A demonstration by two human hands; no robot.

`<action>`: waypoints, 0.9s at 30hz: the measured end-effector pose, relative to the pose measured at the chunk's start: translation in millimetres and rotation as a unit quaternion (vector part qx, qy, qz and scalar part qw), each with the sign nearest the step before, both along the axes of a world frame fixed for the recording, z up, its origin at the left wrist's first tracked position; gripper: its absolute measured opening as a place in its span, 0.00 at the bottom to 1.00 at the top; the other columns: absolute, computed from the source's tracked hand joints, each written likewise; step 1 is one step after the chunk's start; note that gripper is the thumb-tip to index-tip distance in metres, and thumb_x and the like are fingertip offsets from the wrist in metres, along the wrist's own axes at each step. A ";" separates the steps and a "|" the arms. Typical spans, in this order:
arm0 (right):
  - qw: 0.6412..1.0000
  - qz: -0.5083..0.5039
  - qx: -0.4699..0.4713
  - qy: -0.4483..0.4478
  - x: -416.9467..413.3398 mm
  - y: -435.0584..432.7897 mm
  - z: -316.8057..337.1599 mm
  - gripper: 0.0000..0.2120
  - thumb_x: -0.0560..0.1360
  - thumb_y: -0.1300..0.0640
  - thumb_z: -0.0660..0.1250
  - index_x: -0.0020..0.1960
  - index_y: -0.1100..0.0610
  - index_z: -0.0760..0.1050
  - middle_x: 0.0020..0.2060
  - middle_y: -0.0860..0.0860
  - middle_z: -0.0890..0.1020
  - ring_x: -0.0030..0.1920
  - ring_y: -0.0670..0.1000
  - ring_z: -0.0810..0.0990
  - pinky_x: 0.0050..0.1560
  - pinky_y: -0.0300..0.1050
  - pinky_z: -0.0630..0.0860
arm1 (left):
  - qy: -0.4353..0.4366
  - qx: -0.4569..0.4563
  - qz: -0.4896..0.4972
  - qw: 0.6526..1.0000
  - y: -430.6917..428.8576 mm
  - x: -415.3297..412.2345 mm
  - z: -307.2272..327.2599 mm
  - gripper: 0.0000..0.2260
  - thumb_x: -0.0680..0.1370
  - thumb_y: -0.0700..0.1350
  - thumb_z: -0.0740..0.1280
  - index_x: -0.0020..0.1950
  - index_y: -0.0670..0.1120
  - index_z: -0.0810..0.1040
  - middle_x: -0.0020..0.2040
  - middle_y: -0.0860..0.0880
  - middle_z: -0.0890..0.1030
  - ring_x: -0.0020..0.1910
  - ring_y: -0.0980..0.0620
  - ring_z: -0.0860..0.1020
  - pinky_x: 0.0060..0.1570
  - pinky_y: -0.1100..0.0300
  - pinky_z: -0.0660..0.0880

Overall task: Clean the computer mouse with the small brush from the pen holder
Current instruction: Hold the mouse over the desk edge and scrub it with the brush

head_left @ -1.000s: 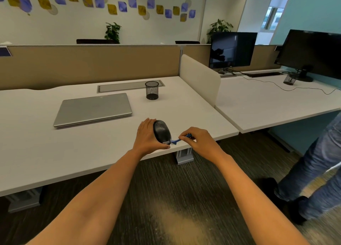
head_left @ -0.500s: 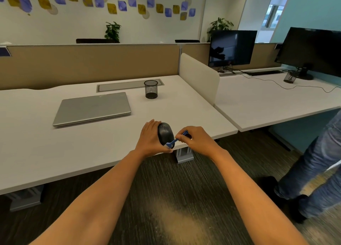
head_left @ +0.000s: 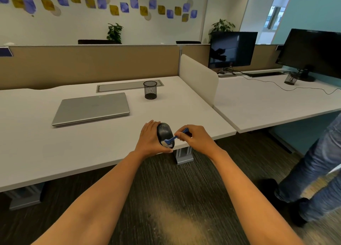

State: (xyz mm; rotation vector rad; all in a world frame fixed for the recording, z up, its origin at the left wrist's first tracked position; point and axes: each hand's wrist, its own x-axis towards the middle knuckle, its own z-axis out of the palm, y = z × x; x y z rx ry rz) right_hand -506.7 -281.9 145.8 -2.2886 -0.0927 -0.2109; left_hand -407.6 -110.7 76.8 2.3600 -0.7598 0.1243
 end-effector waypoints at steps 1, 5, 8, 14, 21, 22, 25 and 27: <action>1.000 0.003 -0.009 0.007 -0.5 -2.3 -2.2 0.10 0.76 0.55 0.65 0.53 0.59 0.79 0.47 0.56 0.83 0.47 0.51 0.80 0.51 0.43 0.77 | -0.001 -0.008 0.004 1.000 0.1 -0.4 0.4 0.49 0.54 0.68 0.68 0.69 0.47 0.61 0.68 0.45 0.66 0.67 0.46 0.63 0.67 0.55 0.58; 0.999 0.010 -0.032 0.028 -2.1 -13.2 -5.0 0.12 0.76 0.54 0.65 0.55 0.59 0.79 0.51 0.55 0.83 0.51 0.52 0.79 0.54 0.45 0.77 | -0.009 -0.021 0.009 1.000 -0.9 -1.5 2.2 0.46 0.53 0.66 0.68 0.67 0.48 0.63 0.64 0.46 0.68 0.60 0.49 0.66 0.60 0.60 0.61; 0.998 0.012 -0.053 0.036 -1.5 -22.6 -2.8 0.11 0.76 0.54 0.65 0.55 0.58 0.78 0.52 0.55 0.82 0.51 0.50 0.77 0.53 0.41 0.75 | -0.012 -0.017 0.009 1.000 -3.7 -0.9 -1.1 0.46 0.54 0.68 0.69 0.66 0.48 0.63 0.63 0.47 0.69 0.58 0.51 0.66 0.61 0.57 0.65; 0.999 -0.041 0.033 -0.005 5.4 -38.4 -5.9 0.09 0.75 0.55 0.65 0.52 0.57 0.79 0.45 0.52 0.82 0.42 0.44 0.79 0.46 0.33 0.74 | -0.009 -0.016 0.029 0.999 -3.7 4.3 -7.1 0.48 0.53 0.70 0.68 0.67 0.49 0.63 0.64 0.48 0.69 0.61 0.49 0.67 0.65 0.53 0.64; 0.919 -0.149 0.365 0.000 41.3 -26.5 -6.0 0.12 0.76 0.58 0.64 0.56 0.64 0.78 0.42 0.55 0.82 0.44 0.52 0.81 0.54 0.45 0.79 | 0.007 -0.014 0.033 0.999 -6.4 16.9 -11.7 0.46 0.56 0.65 0.73 0.68 0.49 0.62 0.66 0.48 0.67 0.65 0.48 0.65 0.68 0.52 0.62; 0.893 -0.155 0.422 0.010 47.4 -25.4 -4.0 0.12 0.76 0.59 0.64 0.55 0.65 0.78 0.40 0.55 0.82 0.43 0.52 0.81 0.53 0.45 0.79 | 0.007 -0.016 0.034 0.999 -7.1 20.8 -12.0 0.46 0.56 0.64 0.73 0.68 0.49 0.62 0.67 0.48 0.67 0.65 0.48 0.65 0.68 0.52 0.61; 0.814 -0.157 0.559 0.037 65.6 -22.1 2.0 0.11 0.76 0.61 0.65 0.55 0.66 0.77 0.40 0.55 0.81 0.40 0.50 0.80 0.48 0.41 0.80 | 0.008 -0.022 0.036 0.999 -7.6 37.3 -14.0 0.45 0.55 0.65 0.73 0.67 0.49 0.63 0.65 0.48 0.68 0.62 0.49 0.66 0.66 0.53 0.63; 0.776 -0.150 0.610 0.048 81.2 -19.2 3.3 0.09 0.76 0.61 0.65 0.52 0.65 0.77 0.40 0.56 0.81 0.41 0.50 0.80 0.45 0.39 0.81 | 0.007 -0.029 0.034 0.999 -6.8 52.6 -15.4 0.44 0.55 0.65 0.73 0.65 0.49 0.64 0.62 0.48 0.70 0.58 0.51 0.67 0.61 0.56 0.66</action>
